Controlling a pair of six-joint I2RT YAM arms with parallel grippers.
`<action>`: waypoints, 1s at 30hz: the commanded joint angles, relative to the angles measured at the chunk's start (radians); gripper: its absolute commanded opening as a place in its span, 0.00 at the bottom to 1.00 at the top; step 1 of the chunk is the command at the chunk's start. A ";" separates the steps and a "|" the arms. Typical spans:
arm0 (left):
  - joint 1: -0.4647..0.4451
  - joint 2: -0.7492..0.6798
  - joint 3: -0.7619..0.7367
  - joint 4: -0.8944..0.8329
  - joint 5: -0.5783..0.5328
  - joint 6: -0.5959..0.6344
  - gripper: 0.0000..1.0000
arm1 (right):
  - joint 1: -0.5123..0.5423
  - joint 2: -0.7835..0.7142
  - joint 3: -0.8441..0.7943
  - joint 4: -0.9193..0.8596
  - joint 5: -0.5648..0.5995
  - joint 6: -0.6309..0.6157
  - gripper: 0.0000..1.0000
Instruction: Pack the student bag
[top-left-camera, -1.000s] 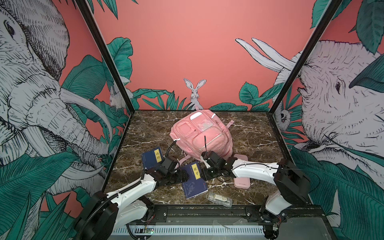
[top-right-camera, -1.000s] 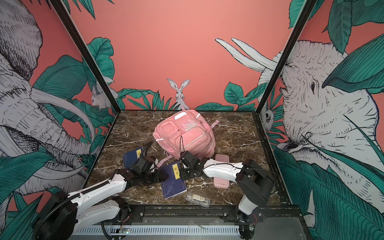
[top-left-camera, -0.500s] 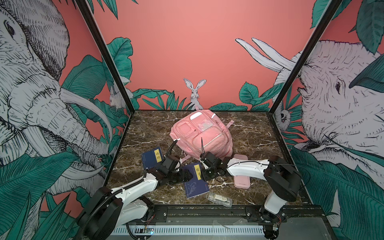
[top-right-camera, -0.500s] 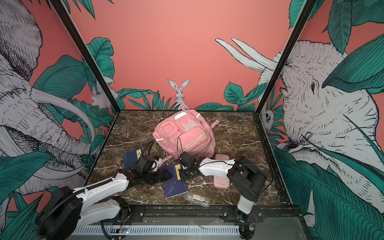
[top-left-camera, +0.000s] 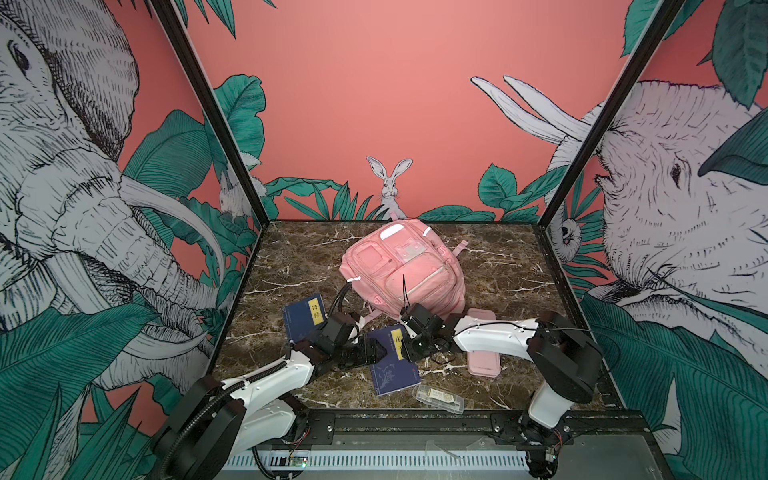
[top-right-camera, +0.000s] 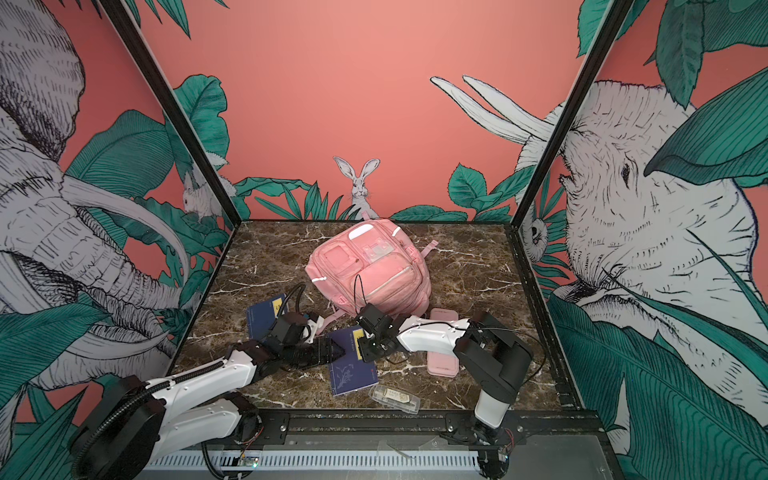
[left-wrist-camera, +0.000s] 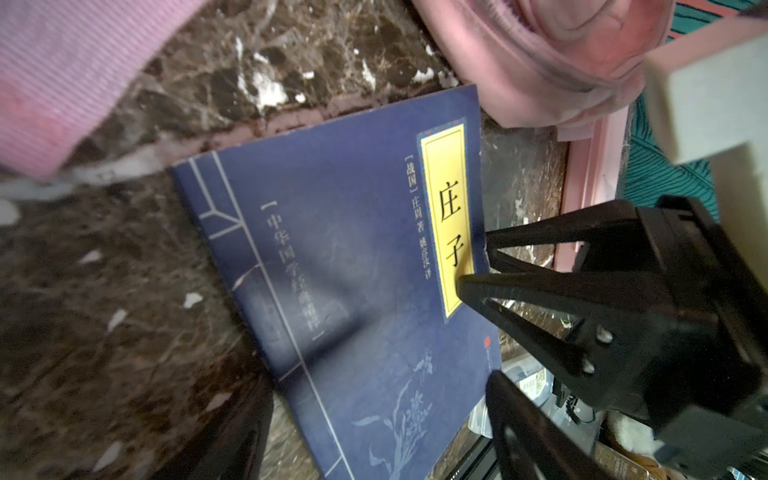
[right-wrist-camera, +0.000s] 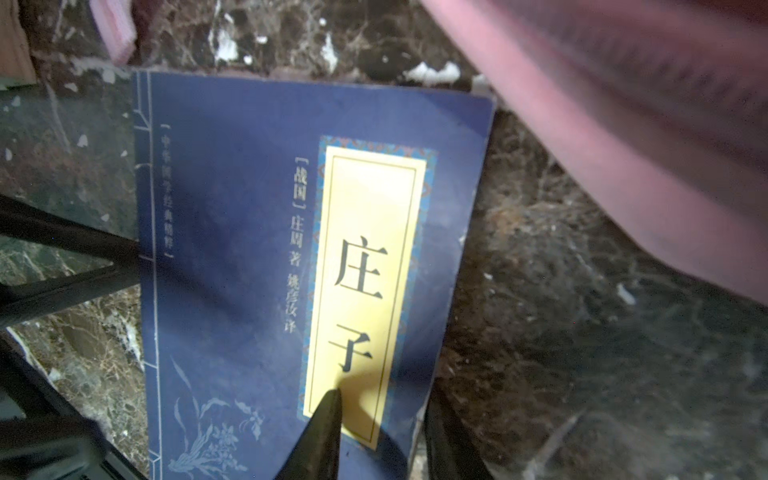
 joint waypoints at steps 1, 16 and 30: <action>-0.008 -0.015 -0.061 -0.036 0.020 -0.012 0.80 | 0.008 0.062 -0.008 0.029 -0.016 0.001 0.33; -0.007 -0.188 -0.103 0.079 0.028 -0.047 0.68 | 0.011 0.087 -0.017 0.044 -0.026 0.002 0.33; -0.007 -0.245 -0.119 0.122 -0.011 -0.084 0.60 | 0.010 0.083 -0.018 0.047 -0.029 0.006 0.33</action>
